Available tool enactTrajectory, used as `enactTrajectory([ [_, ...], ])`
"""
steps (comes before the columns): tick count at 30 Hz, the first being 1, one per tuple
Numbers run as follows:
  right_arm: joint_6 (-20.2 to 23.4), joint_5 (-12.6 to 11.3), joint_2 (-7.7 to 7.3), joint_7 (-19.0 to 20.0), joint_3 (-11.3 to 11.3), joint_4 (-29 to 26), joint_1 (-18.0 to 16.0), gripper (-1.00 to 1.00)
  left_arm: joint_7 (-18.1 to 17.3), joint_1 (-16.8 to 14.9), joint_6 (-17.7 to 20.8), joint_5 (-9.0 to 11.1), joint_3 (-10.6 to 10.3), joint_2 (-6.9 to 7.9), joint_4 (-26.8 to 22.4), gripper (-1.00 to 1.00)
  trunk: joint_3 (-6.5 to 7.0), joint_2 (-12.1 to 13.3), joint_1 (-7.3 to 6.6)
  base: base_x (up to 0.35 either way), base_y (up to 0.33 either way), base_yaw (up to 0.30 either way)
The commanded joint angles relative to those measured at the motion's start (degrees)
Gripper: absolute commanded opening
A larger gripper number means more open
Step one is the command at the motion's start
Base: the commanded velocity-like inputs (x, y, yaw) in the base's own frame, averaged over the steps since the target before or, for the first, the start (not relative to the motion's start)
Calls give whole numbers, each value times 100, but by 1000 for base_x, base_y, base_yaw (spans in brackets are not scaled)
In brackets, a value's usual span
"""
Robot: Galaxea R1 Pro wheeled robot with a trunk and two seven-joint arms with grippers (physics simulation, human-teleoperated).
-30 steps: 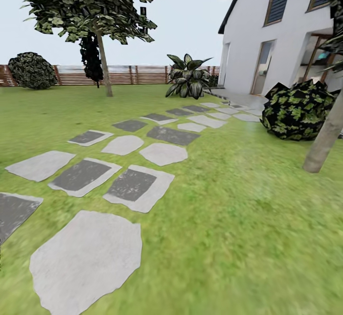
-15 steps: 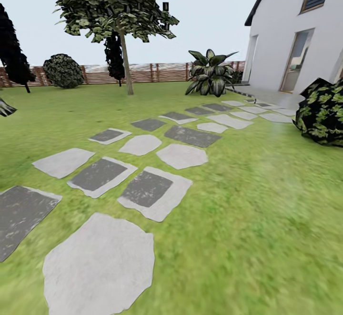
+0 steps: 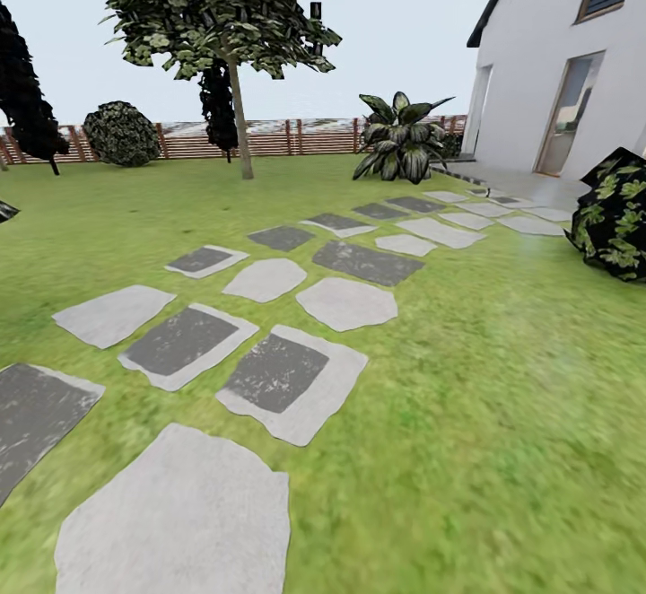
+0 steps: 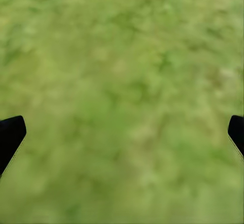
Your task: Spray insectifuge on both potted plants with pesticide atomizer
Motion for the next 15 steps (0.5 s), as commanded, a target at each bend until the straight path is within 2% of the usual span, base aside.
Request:
enactTrajectory([
  [1,-17,7,0,-2,-4,3,-3,100,-1,-3,-19,-11,11,-1,5,100,-5,-2,3,339,0,0],
  [15,-18,7,2,-2,-14,3,-2,100,-1,-3,-21,-11,11,-1,5,100,-5,-2,3,339,0,0],
])
